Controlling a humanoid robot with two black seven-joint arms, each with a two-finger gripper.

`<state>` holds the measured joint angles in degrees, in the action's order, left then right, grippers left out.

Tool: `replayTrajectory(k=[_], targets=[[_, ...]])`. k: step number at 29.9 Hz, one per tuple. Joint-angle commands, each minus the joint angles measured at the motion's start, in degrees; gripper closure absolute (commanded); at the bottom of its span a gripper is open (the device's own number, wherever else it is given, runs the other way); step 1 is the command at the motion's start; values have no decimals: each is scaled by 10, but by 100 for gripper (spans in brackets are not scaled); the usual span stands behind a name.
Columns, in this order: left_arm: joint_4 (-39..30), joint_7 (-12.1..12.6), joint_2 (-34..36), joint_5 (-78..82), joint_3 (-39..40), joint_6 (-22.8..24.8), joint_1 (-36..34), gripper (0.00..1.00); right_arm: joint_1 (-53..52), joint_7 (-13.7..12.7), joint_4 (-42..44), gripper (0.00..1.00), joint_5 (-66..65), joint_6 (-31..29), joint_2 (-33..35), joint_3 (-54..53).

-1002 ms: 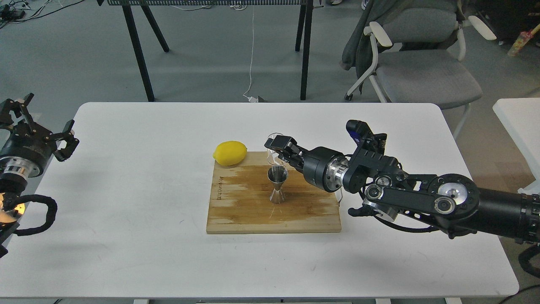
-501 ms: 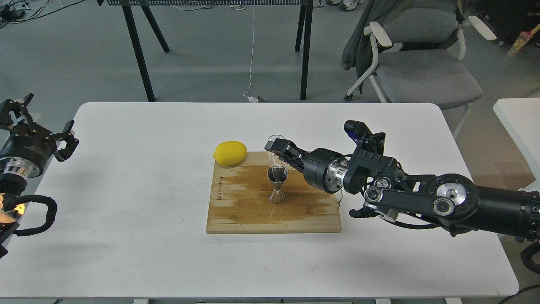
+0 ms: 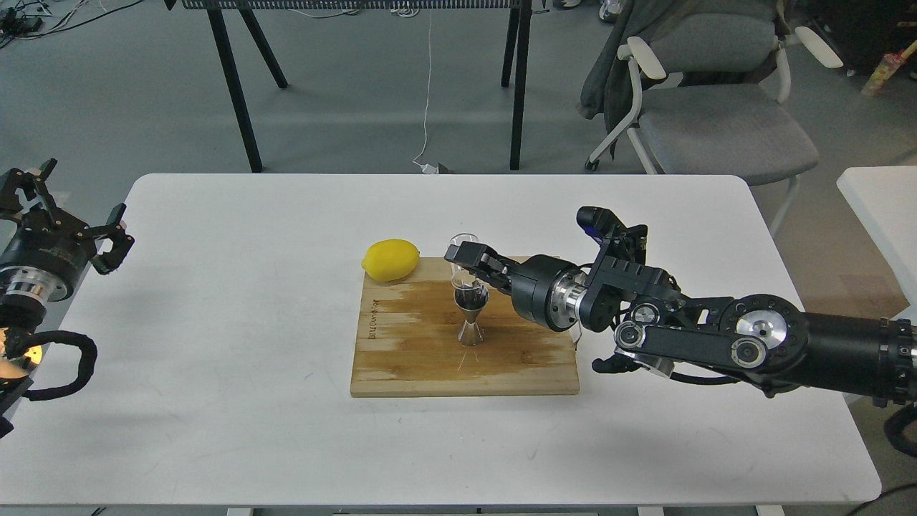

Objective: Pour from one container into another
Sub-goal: 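Pour the dark wine from the glass into the jigger, then carry the glass back to its starting spot with the right gripper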

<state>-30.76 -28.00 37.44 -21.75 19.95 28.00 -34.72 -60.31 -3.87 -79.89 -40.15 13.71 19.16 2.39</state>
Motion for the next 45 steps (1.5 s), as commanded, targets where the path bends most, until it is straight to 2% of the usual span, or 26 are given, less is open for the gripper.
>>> replayTrajectory(k=[1, 19, 36, 39, 42, 45], targets=[[1, 0, 0, 0, 0, 0, 0, 0, -5, 0, 0, 50, -2, 0, 0, 1], [1, 0, 0, 0, 0, 0, 1, 0, -38, 0, -1, 50, -9, -1, 0, 41], [1, 0, 1, 0, 0, 0, 0, 0, -43, 0, -7, 50, 2, 3, 5, 29], [1, 0, 1, 0, 0, 0, 0, 0, -35, 0, -9, 50, 7, 6, 12, -11], [2, 0, 2, 0, 0, 0, 0, 0, -12, 1, -11, 50, 69, 8, 30, -83], [4, 0, 1, 0, 0, 0, 0, 0, 43, 4, -11, 50, 150, 9, 32, -205]])
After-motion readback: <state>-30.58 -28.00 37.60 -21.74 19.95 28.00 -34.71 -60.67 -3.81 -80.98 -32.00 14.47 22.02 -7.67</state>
